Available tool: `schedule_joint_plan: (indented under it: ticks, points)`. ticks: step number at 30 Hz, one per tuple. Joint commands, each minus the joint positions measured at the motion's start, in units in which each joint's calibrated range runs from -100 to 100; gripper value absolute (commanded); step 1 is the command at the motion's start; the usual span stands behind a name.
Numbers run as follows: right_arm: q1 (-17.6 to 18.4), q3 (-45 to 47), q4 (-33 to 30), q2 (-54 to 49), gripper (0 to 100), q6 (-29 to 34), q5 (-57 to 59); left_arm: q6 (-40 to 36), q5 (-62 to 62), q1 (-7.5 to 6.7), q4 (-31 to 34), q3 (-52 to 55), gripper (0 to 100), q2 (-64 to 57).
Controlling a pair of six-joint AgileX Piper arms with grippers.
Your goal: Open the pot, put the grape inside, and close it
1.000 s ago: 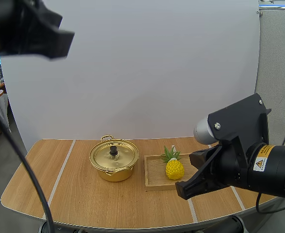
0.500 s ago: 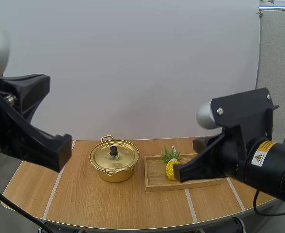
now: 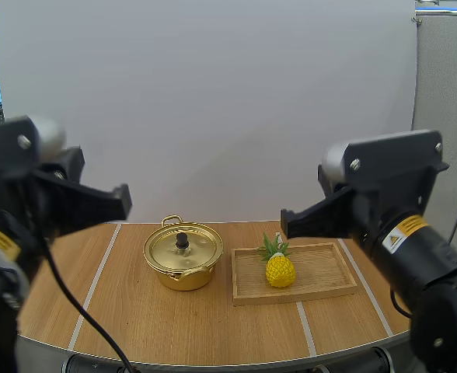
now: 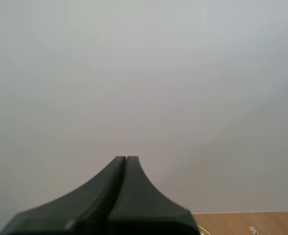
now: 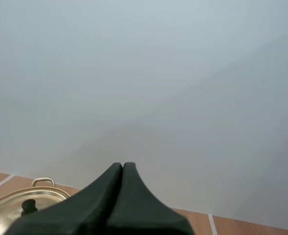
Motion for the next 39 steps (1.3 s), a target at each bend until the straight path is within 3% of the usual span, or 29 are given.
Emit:
schedule_joint_plan:
  ticks: [1, 14, 18, 29, 33, 39]
  points:
    - [-0.23, 15.32, -5.81, -0.25, 0, -0.03, -19.52, 0.39, -23.49, 1.24, 0.57, 16.52, 0, -0.18]
    - [-0.23, 35.51, -5.81, -0.25, 0, -0.03, -34.37, 0.39, -50.92, 1.34, 0.57, 40.83, 0, -0.18]
    - [-0.97, 35.65, -5.44, -0.25, 0, -0.03, -32.30, 0.39, -53.66, 1.34, 0.57, 43.50, 0, -0.18]
    - [-2.25, 35.65, -0.85, -0.25, 0, 0.08, -15.40, -1.77, -32.22, 1.34, 0.57, 43.50, 0, -0.18]
    - [-2.40, 35.65, -0.85, -0.25, 0, 0.08, -15.39, -2.84, -24.74, 1.34, 0.57, 43.50, 0, -0.18]
    - [-2.36, 35.65, -0.85, -0.25, 0, 0.08, -15.19, -2.84, -23.82, 1.34, 0.57, 43.50, 0, -0.18]
